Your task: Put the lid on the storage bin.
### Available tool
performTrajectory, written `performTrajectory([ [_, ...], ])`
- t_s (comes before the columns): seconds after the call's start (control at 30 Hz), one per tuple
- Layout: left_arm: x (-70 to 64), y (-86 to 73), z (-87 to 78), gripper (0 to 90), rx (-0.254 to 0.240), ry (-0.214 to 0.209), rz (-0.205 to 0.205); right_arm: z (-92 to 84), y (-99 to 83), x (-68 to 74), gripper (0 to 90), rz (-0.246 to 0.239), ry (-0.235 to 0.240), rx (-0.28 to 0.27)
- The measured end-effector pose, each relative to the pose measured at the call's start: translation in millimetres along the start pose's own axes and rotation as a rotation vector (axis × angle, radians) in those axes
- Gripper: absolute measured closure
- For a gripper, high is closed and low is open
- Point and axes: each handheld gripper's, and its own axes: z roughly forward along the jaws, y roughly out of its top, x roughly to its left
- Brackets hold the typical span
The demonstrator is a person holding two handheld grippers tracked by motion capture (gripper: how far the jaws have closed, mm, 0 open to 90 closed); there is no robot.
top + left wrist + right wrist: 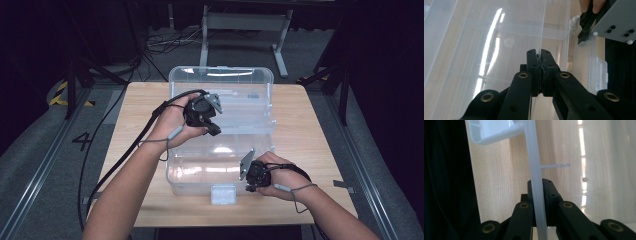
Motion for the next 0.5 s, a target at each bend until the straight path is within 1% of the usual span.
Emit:
performTrajectory([
  [0.07, -2.9, -0.8, 0.1, 87.7, 0.001, -0.005, -0.002, -0.1, 0.1, 0.3, 86.4, 0.003, -0.001, 0.002],
  [0.13, -4.6, -1.2, 0.6, 87.8, -0.003, -0.008, 0.01, -0.1, 0.2, 0.1, 86.4, 0.001, -0.001, 0.002],
  [0.17, -6.3, -1.5, 0.6, 87.8, 0.002, -0.01, 0.006, -0.1, 0.4, 0.3, 86.4, 0.0, -0.002, 0.004],
  [0.23, -8.6, -2.0, 1.0, 87.9, 0.002, -0.011, 0.013, -0.3, 0.4, 0.4, 86.4, -0.002, -0.003, 0.007],
  [0.27, -9.9, -2.3, 0.9, 88.0, 0.003, -0.009, 0.013, -0.5, 0.4, 0.8, 86.4, 0.004, -0.002, 0.008],
  [0.33, -11.8, -3.4, 1.3, 88.0, 0.0, -0.012, 0.014, -0.1, 0.3, 1.5, 86.3, 0.003, -0.013, 0.002],
  [0.37, -13.0, -4.3, 1.6, 88.0, -0.003, -0.014, 0.005, -0.3, 0.3, 2.1, 86.2, -0.001, -0.017, 0.005],
  [0.43, -13.9, -4.5, 1.5, 88.0, 0.0, -0.015, 0.003, -0.7, 0.8, 3.2, 86.0, -0.003, -0.024, 0.014],
  [0.47, -15.0, -4.6, 1.8, 87.9, 0.001, -0.014, 0.007, -0.6, 0.9, 3.0, 85.9, -0.013, -0.024, 0.015],
  [0.5, -16.3, -4.6, 2.1, 88.0, 0.003, -0.012, 0.01, -0.6, 0.9, 3.2, 85.9, -0.013, -0.024, 0.016],
])
